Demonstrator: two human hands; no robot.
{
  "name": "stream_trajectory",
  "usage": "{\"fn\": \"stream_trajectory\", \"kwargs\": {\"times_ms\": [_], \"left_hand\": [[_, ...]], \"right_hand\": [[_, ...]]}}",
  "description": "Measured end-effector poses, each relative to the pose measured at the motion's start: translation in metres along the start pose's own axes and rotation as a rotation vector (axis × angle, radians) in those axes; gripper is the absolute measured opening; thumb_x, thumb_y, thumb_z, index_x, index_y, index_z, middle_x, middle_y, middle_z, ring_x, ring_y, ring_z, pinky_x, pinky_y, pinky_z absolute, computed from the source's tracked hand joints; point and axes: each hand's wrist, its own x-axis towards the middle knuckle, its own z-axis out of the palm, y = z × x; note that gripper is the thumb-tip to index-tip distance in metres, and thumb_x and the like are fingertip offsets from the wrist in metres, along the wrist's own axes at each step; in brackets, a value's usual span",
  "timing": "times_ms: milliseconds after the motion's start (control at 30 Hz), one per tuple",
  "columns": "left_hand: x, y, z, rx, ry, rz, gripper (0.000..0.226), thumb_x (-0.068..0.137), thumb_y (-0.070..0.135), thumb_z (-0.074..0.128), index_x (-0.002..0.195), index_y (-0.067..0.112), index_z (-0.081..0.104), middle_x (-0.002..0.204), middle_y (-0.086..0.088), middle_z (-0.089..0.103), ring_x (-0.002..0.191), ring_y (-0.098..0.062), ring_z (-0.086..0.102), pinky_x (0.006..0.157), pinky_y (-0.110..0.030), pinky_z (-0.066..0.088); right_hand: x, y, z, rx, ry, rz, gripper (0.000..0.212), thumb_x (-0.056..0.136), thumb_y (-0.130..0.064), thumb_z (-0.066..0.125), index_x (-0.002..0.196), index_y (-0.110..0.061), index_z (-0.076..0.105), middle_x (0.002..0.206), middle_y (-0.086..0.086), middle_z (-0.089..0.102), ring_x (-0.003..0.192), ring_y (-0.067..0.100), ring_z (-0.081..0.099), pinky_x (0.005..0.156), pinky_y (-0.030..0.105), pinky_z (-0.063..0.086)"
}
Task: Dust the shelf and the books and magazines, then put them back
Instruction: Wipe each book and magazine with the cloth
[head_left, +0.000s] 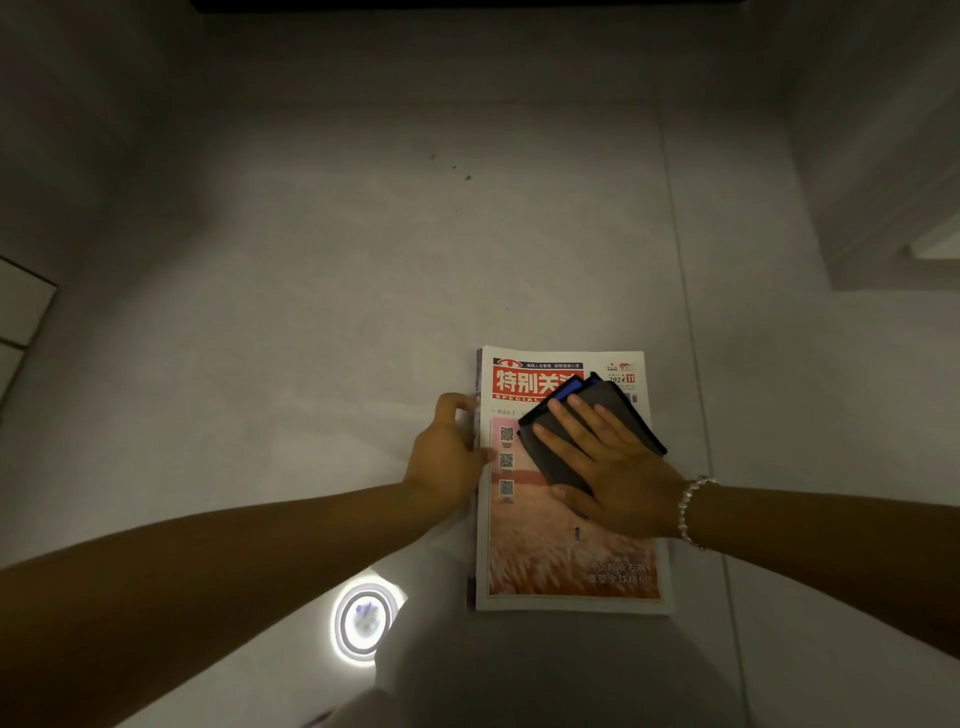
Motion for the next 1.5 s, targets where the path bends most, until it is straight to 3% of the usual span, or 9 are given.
{"fn": "stream_trajectory", "kwargs": {"times_ms": [200, 400, 534, 601, 901, 1001, 1201, 1401, 1501], "left_hand": [[-0.001, -0.002, 0.004, -0.120, 0.055, -0.055, 0.026, 0.091, 0.007, 0.060, 0.111, 0.018, 0.047, 0.116, -0.007, 0.063, 0.095, -0.018, 0.062, 0.081, -0.038, 0.054], [0.003, 0.007, 0.005, -0.366, 0.101, -0.248, 0.022, 0.087, 0.006, 0.065, 0.108, 0.007, 0.058, 0.105, -0.008, 0.066, 0.075, -0.017, 0.064, 0.053, -0.024, 0.056], [0.007, 0.009, 0.001, -0.224, 0.085, -0.245, 0.006, 0.087, 0.010, 0.067, 0.085, 0.010, 0.061, 0.107, -0.012, 0.068, 0.093, -0.029, 0.067, 0.086, -0.044, 0.056], [0.009, 0.011, -0.002, -0.170, 0.074, -0.230, 0.007, 0.086, 0.011, 0.068, 0.084, 0.009, 0.061, 0.108, -0.012, 0.068, 0.096, -0.030, 0.067, 0.088, -0.044, 0.055], [0.009, 0.008, -0.002, -0.052, -0.155, -0.319, 0.032, 0.087, 0.006, 0.064, 0.119, 0.006, 0.062, 0.115, -0.012, 0.066, 0.089, -0.025, 0.068, 0.067, -0.031, 0.057], [0.012, 0.009, -0.006, -0.049, -0.191, -0.309, 0.030, 0.086, 0.006, 0.066, 0.116, 0.003, 0.063, 0.112, -0.012, 0.067, 0.079, -0.020, 0.065, 0.055, -0.023, 0.055], [0.016, 0.002, -0.011, -0.091, -0.220, -0.266, 0.024, 0.085, 0.001, 0.066, 0.108, -0.002, 0.065, 0.091, -0.007, 0.067, 0.070, -0.018, 0.067, 0.055, -0.023, 0.056], [0.018, -0.005, -0.014, -0.175, -0.226, -0.257, 0.019, 0.083, -0.003, 0.066, 0.102, -0.007, 0.065, 0.088, -0.016, 0.070, 0.069, -0.021, 0.069, 0.061, -0.030, 0.060], [0.016, -0.005, -0.013, -0.158, -0.236, -0.248, 0.017, 0.085, -0.002, 0.065, 0.102, -0.002, 0.066, 0.084, -0.009, 0.070, 0.067, -0.017, 0.069, 0.057, -0.025, 0.059]], "right_hand": [[0.001, 0.001, 0.002, -0.015, 0.009, -0.004, 0.066, 0.097, -0.058, 0.016, 0.148, -0.017, 0.024, 0.153, 0.014, 0.025, 0.141, 0.033, 0.021, 0.115, 0.040, 0.003], [0.002, 0.000, 0.000, -0.025, 0.000, 0.001, 0.066, 0.097, -0.057, 0.013, 0.147, -0.016, 0.027, 0.150, 0.015, 0.031, 0.138, 0.033, 0.026, 0.113, 0.041, 0.006], [0.002, 0.001, 0.000, -0.029, -0.015, -0.012, 0.066, 0.097, -0.057, 0.014, 0.148, -0.016, 0.025, 0.151, 0.015, 0.029, 0.141, 0.033, 0.022, 0.114, 0.041, 0.005], [0.002, 0.001, 0.001, -0.028, -0.024, -0.008, 0.066, 0.097, -0.058, 0.015, 0.148, -0.016, 0.024, 0.152, 0.014, 0.027, 0.141, 0.031, 0.018, 0.115, 0.040, 0.001], [0.001, 0.002, 0.000, -0.004, -0.007, -0.015, 0.063, 0.097, -0.057, 0.016, 0.148, -0.020, 0.023, 0.153, 0.010, 0.025, 0.141, 0.029, 0.021, 0.117, 0.043, 0.010], [0.010, 0.005, -0.004, 0.056, -0.032, 0.057, 0.065, 0.096, -0.058, 0.015, 0.149, -0.020, 0.020, 0.155, 0.008, 0.018, 0.143, 0.027, 0.016, 0.118, 0.043, 0.011], [0.052, -0.007, -0.016, 0.106, -0.094, 0.249, 0.068, 0.091, -0.058, 0.003, 0.148, -0.025, -0.012, 0.156, 0.001, -0.019, 0.138, 0.018, -0.027, 0.108, 0.031, -0.024], [0.079, -0.020, -0.031, 0.039, -0.174, -0.023, 0.060, 0.101, -0.045, 0.018, 0.147, -0.028, -0.016, 0.155, -0.004, -0.020, 0.143, 0.021, -0.021, 0.112, 0.034, -0.018], [0.082, 0.000, -0.035, 0.030, -0.180, 0.031, 0.058, 0.101, -0.047, 0.016, 0.148, -0.031, -0.013, 0.157, -0.004, -0.017, 0.144, 0.020, -0.017, 0.112, 0.033, -0.017]]}}
